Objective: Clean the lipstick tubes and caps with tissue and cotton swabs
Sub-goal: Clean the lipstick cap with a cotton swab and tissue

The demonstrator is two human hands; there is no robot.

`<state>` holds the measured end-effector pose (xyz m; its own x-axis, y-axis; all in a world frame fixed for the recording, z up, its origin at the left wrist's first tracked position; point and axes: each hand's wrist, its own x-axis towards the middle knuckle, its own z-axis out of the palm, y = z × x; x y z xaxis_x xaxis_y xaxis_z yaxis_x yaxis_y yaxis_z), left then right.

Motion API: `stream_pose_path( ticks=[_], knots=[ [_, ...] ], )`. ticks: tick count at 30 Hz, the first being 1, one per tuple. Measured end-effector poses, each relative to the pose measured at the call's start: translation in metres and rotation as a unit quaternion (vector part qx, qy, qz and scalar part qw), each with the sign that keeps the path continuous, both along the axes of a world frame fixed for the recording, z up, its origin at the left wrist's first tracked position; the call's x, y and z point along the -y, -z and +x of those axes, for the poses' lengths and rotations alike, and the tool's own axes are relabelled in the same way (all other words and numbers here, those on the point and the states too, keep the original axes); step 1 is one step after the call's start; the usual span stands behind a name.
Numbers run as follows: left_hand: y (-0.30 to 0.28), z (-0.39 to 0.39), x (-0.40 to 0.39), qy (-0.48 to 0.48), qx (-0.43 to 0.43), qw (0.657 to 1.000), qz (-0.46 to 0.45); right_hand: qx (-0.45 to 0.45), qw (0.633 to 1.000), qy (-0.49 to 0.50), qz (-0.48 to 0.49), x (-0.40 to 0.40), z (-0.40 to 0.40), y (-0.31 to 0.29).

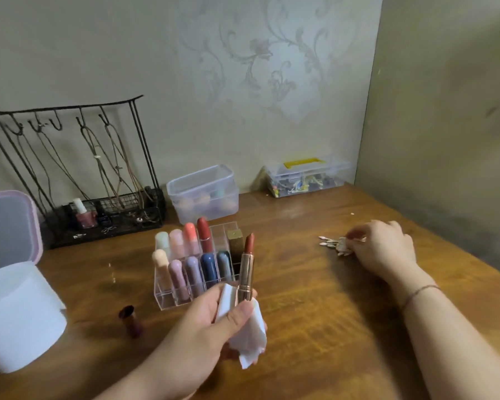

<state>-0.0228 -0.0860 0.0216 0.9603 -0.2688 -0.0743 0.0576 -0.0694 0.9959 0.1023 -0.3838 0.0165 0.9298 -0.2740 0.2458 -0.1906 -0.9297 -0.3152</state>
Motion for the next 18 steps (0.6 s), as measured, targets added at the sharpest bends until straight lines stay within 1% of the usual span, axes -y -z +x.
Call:
stream_pose_path(
  ticks=[2, 6, 8, 10, 12, 14, 16, 17, 18],
  knots=[
    [0.000, -0.004, -0.002, 0.004, -0.002, 1.000, 0.011, 0.015, 0.999, -0.003, 0.039, -0.001, -0.003, -0.002],
    [0.002, -0.015, -0.025, -0.014, -0.016, 1.000, 0.020, 0.035, 0.997, 0.001, 0.064, -0.004, -0.007, -0.007],
    [0.000, -0.022, -0.039, -0.030, -0.028, 0.999, -0.002, 0.029, 0.997, 0.009, 0.074, -0.004, -0.009, -0.007],
    [0.000, -0.026, -0.051, -0.047, -0.037, 0.998, -0.028, 0.029, 0.997, 0.031, 0.063, -0.005, -0.007, -0.003],
    [0.000, -0.027, -0.058, -0.050, -0.046, 0.996, -0.059, 0.077, 0.995, 0.031, 0.048, 0.005, 0.002, 0.010],
    [-0.001, -0.026, -0.060, -0.053, -0.051, 0.992, -0.101, 0.140, 0.989, -0.030, 0.020, 0.023, 0.014, 0.026],
    [-0.004, -0.027, -0.061, -0.059, -0.036, 0.987, -0.142, 0.210, 0.972, -0.097, 0.037, 0.022, 0.003, 0.014],
    [-0.006, -0.028, -0.060, -0.060, -0.029, 0.984, -0.167, 0.248, 0.957, -0.138, 0.055, -0.001, -0.016, 0.003],
    [-0.009, -0.029, -0.060, -0.061, -0.027, 0.978, -0.197, 0.267, 0.941, -0.190, 0.084, -0.034, -0.038, -0.012]
  ],
)
